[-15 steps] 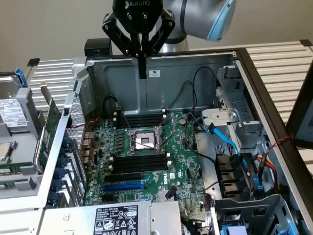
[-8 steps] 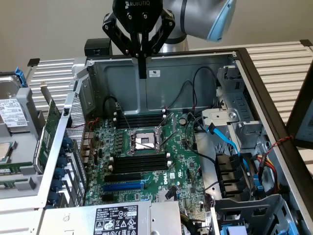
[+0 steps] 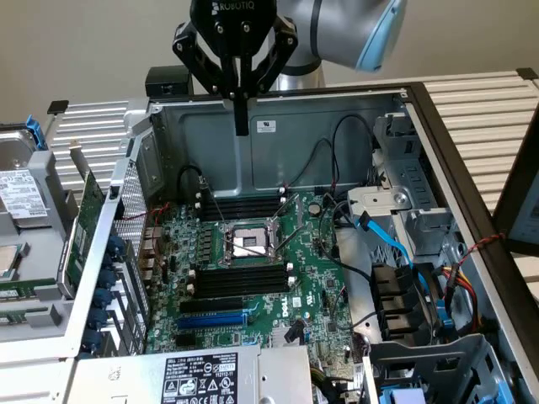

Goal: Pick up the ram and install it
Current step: 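Reach for the ram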

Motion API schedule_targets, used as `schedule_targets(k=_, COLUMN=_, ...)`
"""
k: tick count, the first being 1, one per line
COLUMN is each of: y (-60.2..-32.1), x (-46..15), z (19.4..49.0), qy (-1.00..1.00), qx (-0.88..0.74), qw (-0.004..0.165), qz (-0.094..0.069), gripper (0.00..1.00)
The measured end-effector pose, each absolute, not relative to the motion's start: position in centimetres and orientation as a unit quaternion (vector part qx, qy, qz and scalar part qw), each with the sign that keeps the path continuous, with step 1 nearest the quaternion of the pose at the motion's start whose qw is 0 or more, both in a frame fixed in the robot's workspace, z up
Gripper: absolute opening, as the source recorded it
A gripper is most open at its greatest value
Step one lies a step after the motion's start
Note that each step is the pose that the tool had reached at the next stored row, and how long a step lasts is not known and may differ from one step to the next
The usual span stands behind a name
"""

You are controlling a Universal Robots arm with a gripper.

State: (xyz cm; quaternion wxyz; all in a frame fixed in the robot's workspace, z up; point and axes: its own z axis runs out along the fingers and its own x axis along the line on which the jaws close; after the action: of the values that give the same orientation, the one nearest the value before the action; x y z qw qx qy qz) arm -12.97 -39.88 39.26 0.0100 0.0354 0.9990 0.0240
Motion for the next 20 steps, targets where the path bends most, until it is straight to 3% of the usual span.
schedule_targets(k=20, y=-39.9, x=-22.1, z=39.1, qy=0.999, qx=0.035, qw=0.01, qz=0.024, gripper=0.1)
